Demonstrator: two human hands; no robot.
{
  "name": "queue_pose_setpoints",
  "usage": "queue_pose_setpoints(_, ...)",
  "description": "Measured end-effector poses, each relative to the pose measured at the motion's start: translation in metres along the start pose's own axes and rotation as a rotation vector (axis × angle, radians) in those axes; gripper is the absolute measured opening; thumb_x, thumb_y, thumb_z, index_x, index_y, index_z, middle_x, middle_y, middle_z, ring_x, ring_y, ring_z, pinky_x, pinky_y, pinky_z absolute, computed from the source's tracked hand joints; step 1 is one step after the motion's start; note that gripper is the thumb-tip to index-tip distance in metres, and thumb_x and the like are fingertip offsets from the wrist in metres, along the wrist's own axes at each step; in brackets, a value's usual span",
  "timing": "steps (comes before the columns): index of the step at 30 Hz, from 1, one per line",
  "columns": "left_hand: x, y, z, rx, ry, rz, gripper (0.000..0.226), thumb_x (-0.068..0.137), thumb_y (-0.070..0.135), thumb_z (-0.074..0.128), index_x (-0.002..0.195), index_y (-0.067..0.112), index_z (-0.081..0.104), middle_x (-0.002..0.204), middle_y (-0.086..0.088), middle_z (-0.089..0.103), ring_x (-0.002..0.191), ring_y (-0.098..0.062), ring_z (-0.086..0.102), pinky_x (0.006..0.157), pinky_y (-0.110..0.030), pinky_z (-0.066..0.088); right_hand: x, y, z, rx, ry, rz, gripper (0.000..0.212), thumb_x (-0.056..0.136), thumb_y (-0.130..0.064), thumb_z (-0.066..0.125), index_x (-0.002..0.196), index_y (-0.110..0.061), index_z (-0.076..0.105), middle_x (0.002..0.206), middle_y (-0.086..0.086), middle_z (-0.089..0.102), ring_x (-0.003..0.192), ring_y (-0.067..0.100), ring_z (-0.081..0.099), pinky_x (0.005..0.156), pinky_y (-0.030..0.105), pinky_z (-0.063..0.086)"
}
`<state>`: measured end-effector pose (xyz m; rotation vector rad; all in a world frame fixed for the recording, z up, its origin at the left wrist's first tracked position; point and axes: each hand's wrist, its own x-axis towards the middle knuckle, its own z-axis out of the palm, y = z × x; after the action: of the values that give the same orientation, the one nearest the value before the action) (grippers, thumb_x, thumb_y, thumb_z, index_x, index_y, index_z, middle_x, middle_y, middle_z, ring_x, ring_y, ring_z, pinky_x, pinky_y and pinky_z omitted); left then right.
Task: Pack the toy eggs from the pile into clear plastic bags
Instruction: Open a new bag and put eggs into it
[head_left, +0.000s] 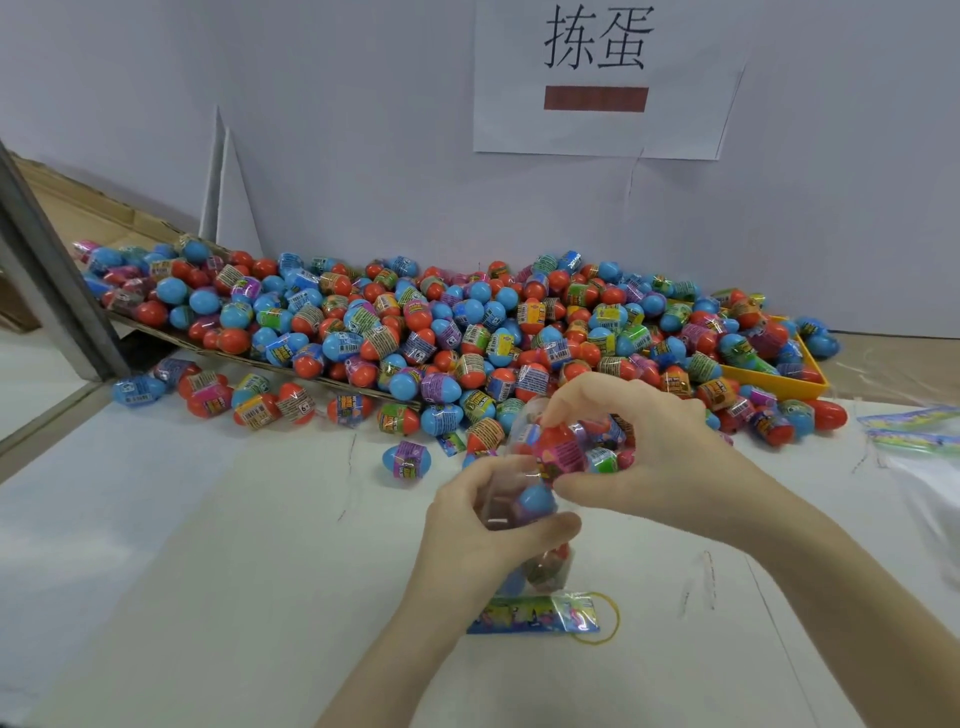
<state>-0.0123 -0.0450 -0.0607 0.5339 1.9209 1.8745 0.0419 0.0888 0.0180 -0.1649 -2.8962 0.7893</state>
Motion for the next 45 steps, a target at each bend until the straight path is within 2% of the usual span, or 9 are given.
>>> queue_pose_setpoints(7, -0.002, -0.002, -0.001, -0.078, -0.074, -0.008, 0.035, 0.065, 0.013, 0.079, 0.097, 0.020, 0.067, 0.087, -0.001, 0.073, 0.081, -0.014, 0.068, 0.066, -0.017, 0.053, 0.005, -0.003, -0.005, -0.102, -0.009, 0.059, 0.020, 0.059, -0.064, 0.060, 0.065, -0.047, 0.052, 0.095, -0.023, 0.053, 0.105, 0.010, 0.036, 0.076, 0.030, 0.012)
queue_pose_setpoints(12, 0.001, 0.000, -0.003, -0.199, -0.062, -0.041, 0.047, 0.052, 0.035, 0.073, 0.096, 0.020, 0.069, 0.091, 0.004, 0.074, 0.084, -0.007, 0.069, 0.065, -0.012, 0.050, 0.009, 0.008, -0.009, -0.207, -0.025, -0.087, 0.076, 0.058, -0.075, 0.007, 0.083, -0.036, 0.067, 0.092, -0.035, 0.040, 0.103, -0.001, 0.024, 0.070, 0.025, 0.008)
queue_pose_setpoints(19, 0.003, -0.002, -0.003, -0.313, -0.088, -0.136, 0.044, 0.056, 0.032, 0.071, 0.095, 0.012, 0.070, 0.089, -0.004, 0.074, 0.080, -0.015, 0.070, 0.063, -0.021, 0.055, 0.006, 0.028, 0.005, -0.300, -0.199, -0.150, 0.031, 0.064, -0.066, 0.062, 0.078, -0.060, 0.035, 0.112, -0.026, 0.022, 0.106, -0.002, 0.012, 0.070, 0.024, 0.008)
queue_pose_setpoints(25, 0.001, -0.005, 0.001, -0.283, -0.083, -0.088, 0.047, 0.063, 0.033, 0.067, 0.104, 0.011, 0.068, 0.095, -0.001, 0.074, 0.090, -0.011, 0.069, 0.072, -0.018, 0.054, 0.008, 0.031, 0.014, -0.163, -0.083, -0.103, 0.010, 0.068, -0.062, 0.053, 0.068, -0.056, 0.045, 0.115, -0.026, 0.024, 0.108, -0.007, 0.013, 0.077, 0.022, 0.008)
queue_pose_setpoints(28, 0.004, -0.006, 0.001, -0.297, -0.036, -0.078, 0.041, 0.061, 0.035, 0.067, 0.098, 0.016, 0.069, 0.090, 0.004, 0.074, 0.087, -0.007, 0.068, 0.072, -0.016, 0.053, 0.000, 0.029, 0.023, 0.201, 0.109, 0.022, 0.036, 0.053, -0.069, 0.051, 0.087, -0.059, 0.048, 0.118, -0.028, 0.037, 0.111, -0.011, 0.035, 0.095, 0.020, 0.029)
queue_pose_setpoints(31, 0.005, -0.005, 0.001, -0.307, -0.009, -0.073, 0.034, 0.061, 0.036, 0.066, 0.091, 0.022, 0.069, 0.086, 0.007, 0.074, 0.084, -0.005, 0.069, 0.068, -0.014, 0.053, -0.011, 0.029, 0.037, 0.698, 0.209, 0.256, 0.072, 0.049, -0.055, 0.070, 0.114, -0.048, 0.039, 0.106, -0.019, 0.060, 0.086, -0.005, 0.062, 0.070, 0.017, 0.051)
queue_pose_setpoints(35, 0.000, -0.008, -0.001, -0.233, -0.080, -0.112, 0.051, 0.053, 0.045, 0.071, 0.101, 0.029, 0.062, 0.093, 0.015, 0.071, 0.088, 0.004, 0.065, 0.067, -0.010, 0.049, -0.014, 0.033, 0.052, 0.846, 0.118, 0.363, 0.032, 0.073, -0.017, 0.073, 0.104, -0.020, 0.063, 0.082, -0.002, 0.073, 0.075, 0.011, 0.069, 0.064, 0.025, 0.056)
queue_pose_setpoints(39, -0.004, -0.017, -0.012, -0.052, -0.191, -0.221, 0.070, 0.048, 0.036, 0.090, 0.110, 0.023, 0.060, 0.101, 0.014, 0.069, 0.093, 0.002, 0.064, 0.069, -0.011, 0.049, -0.013, 0.041, 0.051, 0.967, 0.145, 0.384, 0.022, 0.076, -0.010, 0.070, 0.097, -0.014, 0.066, 0.082, 0.005, 0.073, 0.069, 0.014, 0.068, 0.062, 0.027, 0.056)
queue_pose_setpoints(45, -0.002, -0.022, -0.016, -0.140, -0.199, -0.189, 0.024, 0.072, 0.025, 0.070, 0.095, 0.018, 0.071, 0.090, 0.001, 0.074, 0.081, -0.008, 0.067, 0.070, -0.016, 0.052, -0.017, 0.047, 0.053, 1.074, -0.049, 0.315, 0.047, 0.061, -0.022, 0.078, 0.107, -0.017, 0.064, 0.097, 0.003, 0.071, 0.082, 0.015, 0.068, 0.067, 0.023, 0.055)
